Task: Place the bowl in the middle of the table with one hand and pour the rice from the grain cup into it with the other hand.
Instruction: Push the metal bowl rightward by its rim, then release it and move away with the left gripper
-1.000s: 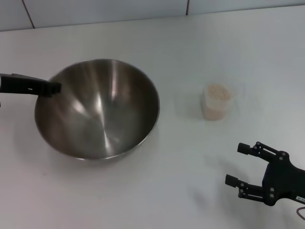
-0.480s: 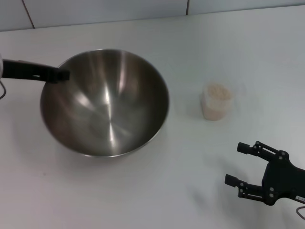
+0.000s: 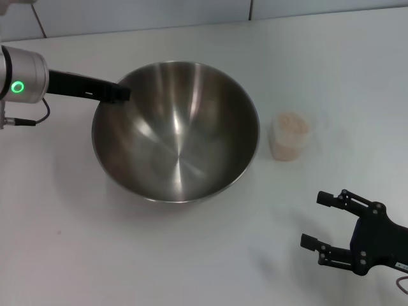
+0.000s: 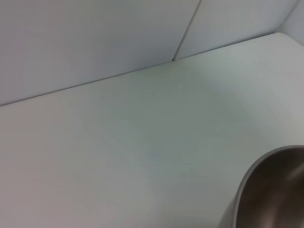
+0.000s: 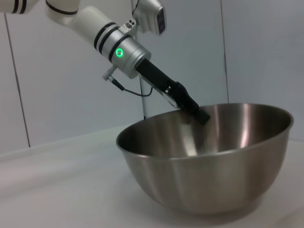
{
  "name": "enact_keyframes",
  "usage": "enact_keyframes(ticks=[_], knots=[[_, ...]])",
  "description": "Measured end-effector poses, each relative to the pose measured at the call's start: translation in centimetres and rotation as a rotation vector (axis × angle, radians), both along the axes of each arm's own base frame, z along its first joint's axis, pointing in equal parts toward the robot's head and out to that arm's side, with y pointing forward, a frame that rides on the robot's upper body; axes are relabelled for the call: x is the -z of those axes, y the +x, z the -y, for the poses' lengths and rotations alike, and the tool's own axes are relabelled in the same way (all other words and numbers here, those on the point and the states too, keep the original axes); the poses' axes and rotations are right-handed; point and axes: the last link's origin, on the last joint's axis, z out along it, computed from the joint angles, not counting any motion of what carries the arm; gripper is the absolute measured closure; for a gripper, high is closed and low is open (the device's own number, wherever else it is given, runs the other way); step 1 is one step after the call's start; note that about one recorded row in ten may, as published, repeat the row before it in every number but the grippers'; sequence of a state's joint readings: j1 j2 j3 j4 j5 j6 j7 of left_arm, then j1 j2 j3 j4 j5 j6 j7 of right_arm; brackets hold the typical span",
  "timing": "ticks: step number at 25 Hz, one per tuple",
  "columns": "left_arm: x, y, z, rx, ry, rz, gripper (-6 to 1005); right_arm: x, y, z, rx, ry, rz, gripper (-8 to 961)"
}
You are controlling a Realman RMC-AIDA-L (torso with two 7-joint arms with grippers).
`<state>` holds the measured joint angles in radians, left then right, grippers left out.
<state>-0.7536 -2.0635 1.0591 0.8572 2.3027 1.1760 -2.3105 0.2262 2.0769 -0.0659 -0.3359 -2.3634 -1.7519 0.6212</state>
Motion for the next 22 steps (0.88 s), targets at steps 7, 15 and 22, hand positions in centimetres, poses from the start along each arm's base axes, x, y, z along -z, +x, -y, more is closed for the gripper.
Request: enact_keyframes(ticks=[7,15,22], knots=[[0.1,-0.6,0.0,-0.009,0.016,-0.006,915,-0.1,-0.1,-0.2,-0.005,0.001,0.000,126],[-0.3,-0.3,0.2,0.040,0.016,-0.008,895,0.0,-0.1,-0.2,-0.004,0.002,0.000,127],[-3.2,1.7,2.7,0.271,0.064,-0.026,622,-0.6,0.3,-0.4,0.037,0.055,-0.015,127]])
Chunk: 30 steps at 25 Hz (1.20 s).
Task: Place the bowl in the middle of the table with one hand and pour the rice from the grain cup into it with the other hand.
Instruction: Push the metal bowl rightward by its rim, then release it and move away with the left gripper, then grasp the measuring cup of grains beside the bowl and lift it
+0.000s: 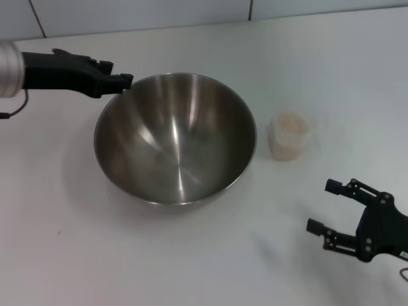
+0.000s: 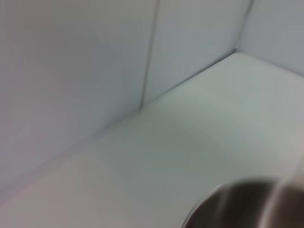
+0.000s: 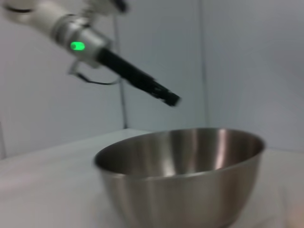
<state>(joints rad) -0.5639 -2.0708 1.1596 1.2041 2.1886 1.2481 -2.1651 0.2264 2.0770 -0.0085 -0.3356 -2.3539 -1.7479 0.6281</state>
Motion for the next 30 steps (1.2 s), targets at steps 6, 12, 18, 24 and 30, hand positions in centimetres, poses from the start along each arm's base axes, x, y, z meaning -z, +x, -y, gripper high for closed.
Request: enact_keyframes(ticks=[6,12,18,24,30], knots=[[-2.8,0.3,6.0,0.342,0.157,0.086,429,-1.2,1.7,-0.6,0.171,0.181,-0.030,128],[-2.4,-3.2,10.0,0.388,0.132,0.071,289,-1.5,3.3,-1.9,0.348,0.339,-0.054,129],[-0.9,-6.5,11.2,0.316,0.060,0.101,165,-0.2,2.7,-4.0,0.357,0.367,-0.027,129],[-0.7,-6.8,11.4,0.325,0.066,0.103,165,0.8,2.0,-5.4,0.359,0.352,-0.026,130],[-0.5,-6.7,11.4,0.327,0.059,0.107,165,1.6,1.3,-7.1,0.358,0.338,-0.015,131]])
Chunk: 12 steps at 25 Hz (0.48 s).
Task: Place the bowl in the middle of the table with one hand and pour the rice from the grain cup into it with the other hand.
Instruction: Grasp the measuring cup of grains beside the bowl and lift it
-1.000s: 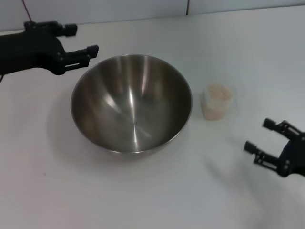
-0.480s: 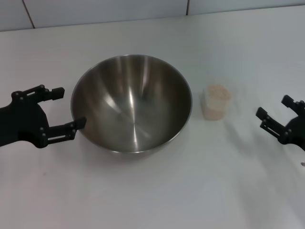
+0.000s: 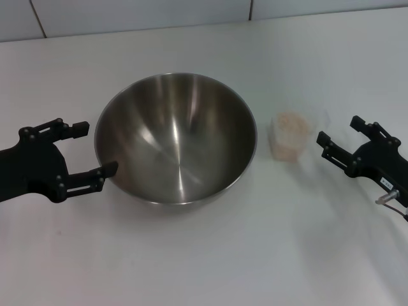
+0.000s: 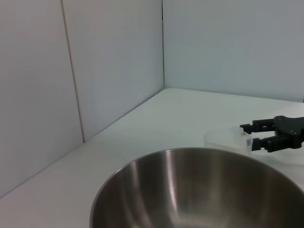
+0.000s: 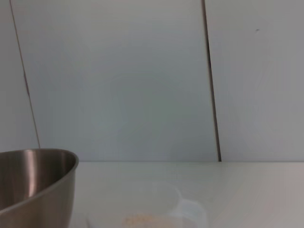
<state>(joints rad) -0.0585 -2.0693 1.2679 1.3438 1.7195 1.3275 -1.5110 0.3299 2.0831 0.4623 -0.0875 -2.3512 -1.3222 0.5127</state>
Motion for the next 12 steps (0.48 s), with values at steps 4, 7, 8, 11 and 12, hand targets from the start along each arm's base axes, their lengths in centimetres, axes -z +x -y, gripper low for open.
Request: enact_keyframes(ticks=[4,7,8,11,12], knots=[[0.0,0.0,0.1,0.000,-0.003,0.001,165,-0.1,0.0,-0.5,0.009,0.009,0.001,131],[0.0,0.0,0.1,-0.001,-0.003,0.002,165,-0.1,0.1,-0.7,0.018,0.014,0.003,131],[0.0,0.0,0.1,-0.001,-0.003,0.002,165,-0.3,0.1,-0.9,0.027,0.024,0.003,132],[0.0,0.0,0.1,0.000,-0.003,0.002,165,-0.4,0.2,-1.1,0.036,0.029,0.005,132],[0.0,0.0,0.1,0.001,-0.003,0.002,165,-0.4,0.2,-1.2,0.038,0.029,0.009,132]])
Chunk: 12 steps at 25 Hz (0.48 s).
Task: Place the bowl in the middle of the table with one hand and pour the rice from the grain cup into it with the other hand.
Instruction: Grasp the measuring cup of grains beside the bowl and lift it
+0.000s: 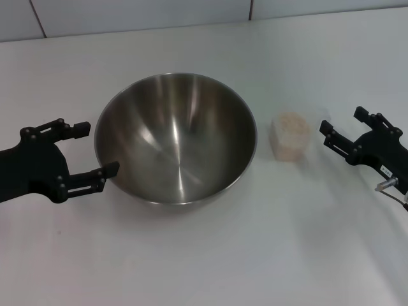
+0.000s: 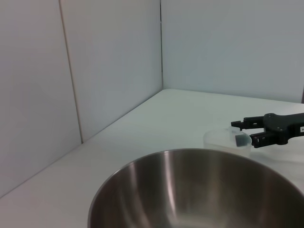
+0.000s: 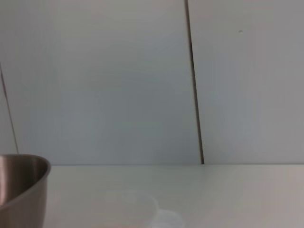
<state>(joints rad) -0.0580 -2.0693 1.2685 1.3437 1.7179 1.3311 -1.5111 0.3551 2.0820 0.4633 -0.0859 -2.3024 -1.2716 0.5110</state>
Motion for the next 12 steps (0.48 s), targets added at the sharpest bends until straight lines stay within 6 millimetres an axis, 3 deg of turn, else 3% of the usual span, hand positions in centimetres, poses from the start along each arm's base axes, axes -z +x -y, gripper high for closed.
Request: enact_keyframes(ticks=[12], knots=[[0.13,0.18,-0.07,0.004,-0.008,0.003,165,0.36,-0.52,-0.44,-0.034,0.016,0.058,133]])
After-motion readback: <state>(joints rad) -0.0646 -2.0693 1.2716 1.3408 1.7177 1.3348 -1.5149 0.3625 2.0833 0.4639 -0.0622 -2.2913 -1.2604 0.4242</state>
